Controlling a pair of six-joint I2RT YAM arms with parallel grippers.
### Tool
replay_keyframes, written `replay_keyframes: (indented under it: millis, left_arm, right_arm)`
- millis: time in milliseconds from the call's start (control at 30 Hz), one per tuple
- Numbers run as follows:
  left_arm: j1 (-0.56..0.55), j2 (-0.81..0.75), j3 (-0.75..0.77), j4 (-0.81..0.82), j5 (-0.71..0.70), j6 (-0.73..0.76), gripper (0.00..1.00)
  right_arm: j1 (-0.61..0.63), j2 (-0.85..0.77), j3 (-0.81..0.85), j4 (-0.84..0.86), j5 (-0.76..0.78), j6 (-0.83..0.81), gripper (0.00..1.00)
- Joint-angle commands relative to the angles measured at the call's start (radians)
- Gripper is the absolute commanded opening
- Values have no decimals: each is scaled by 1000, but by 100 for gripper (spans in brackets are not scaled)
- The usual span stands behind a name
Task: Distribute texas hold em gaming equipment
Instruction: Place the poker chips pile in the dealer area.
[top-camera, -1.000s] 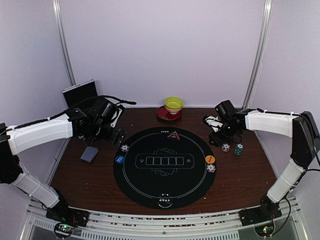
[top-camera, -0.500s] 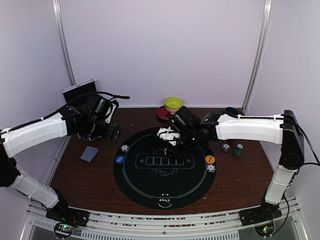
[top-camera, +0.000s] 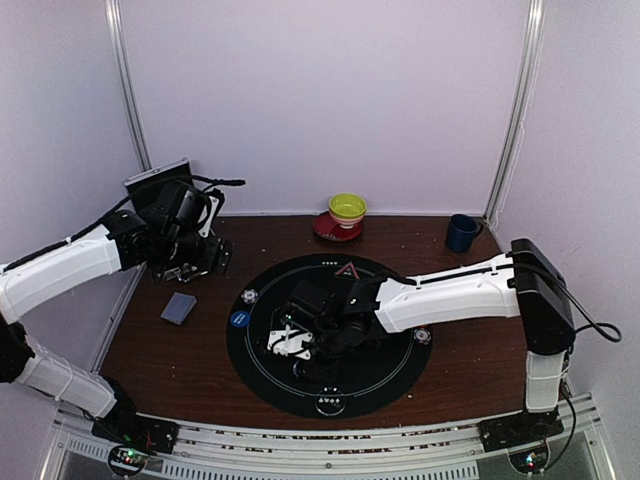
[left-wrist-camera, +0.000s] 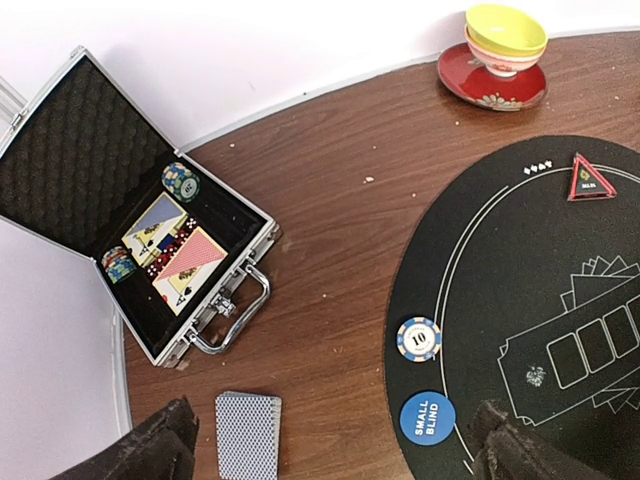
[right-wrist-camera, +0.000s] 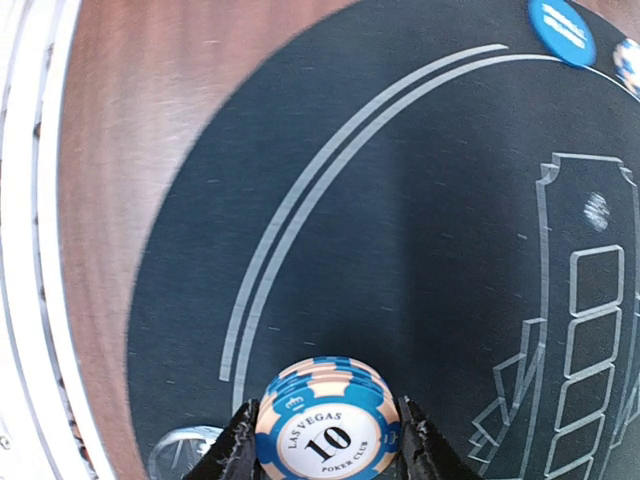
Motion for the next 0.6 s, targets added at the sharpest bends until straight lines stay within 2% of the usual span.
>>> replay_keyframes:
  millis: [0, 567]
  left_arm:
    - [13, -24, -2, 49, -6, -13, 98]
    - [23, -27, -3, 50, 2, -13, 98]
  right_arm:
    - [38, 7, 9, -4, -20, -13, 37]
    - [98, 29, -36, -17, -53, -69, 37]
